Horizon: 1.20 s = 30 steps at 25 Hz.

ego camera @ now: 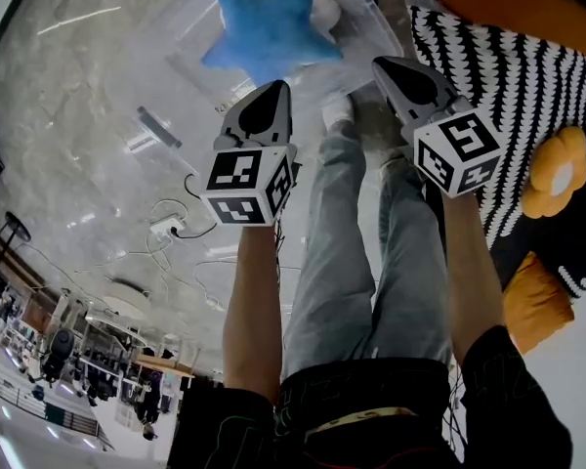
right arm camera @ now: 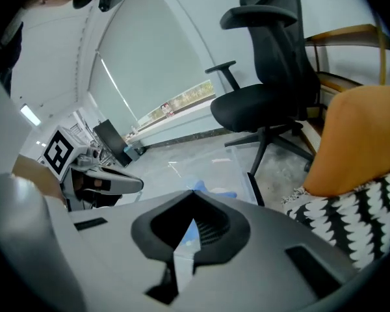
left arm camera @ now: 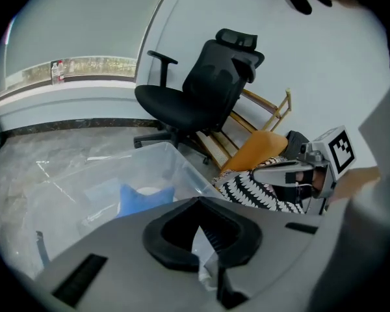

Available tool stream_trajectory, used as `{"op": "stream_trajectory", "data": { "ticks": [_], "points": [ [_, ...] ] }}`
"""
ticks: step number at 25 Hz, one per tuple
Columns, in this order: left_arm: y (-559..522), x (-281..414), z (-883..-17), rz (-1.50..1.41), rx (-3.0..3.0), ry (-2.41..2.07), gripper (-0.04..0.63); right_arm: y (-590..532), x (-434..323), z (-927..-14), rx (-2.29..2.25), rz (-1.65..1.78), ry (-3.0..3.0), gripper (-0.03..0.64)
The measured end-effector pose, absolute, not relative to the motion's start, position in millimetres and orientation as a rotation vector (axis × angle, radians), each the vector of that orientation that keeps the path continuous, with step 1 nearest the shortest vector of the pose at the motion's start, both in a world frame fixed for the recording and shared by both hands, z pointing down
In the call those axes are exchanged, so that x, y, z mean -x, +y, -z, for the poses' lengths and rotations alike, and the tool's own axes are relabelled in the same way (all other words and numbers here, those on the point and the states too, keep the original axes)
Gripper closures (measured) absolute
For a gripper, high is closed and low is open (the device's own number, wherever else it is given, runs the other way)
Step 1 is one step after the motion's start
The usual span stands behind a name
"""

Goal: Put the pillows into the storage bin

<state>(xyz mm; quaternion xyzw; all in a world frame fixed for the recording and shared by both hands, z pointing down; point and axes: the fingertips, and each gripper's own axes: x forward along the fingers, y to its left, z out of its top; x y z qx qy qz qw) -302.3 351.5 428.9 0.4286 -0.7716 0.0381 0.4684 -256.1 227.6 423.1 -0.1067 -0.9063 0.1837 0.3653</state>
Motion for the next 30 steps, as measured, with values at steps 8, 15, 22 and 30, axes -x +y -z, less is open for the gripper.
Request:
{"op": "stream_trajectory", "data": {
  "ticks": [8,15,22,30],
  "points": [
    [278.5,270.6,-416.3,-0.119,-1.223,-1.839,0.600,175.7,208.0,-414.0,0.078,-0.587,-2.374,0.615],
    [208.9,233.3,-403.9,-0.182,-1.328,-1.793,0.599,122.7,154.7,-402.9,-0.111,-0.663,-2.393,0.615],
    [154.9,194.8,-413.1,-0.254,-1.419,-1.743,0.600,75.2,99.1,-410.4,-0.326,-0.714,-2.385,0.615],
    [90.5,128.1,-404.7,-0.321,-1.555,-1.648,0.599,23.0,23.1,-403.3,-0.530,-0.764,-2.382,0.615]
  ]
}}
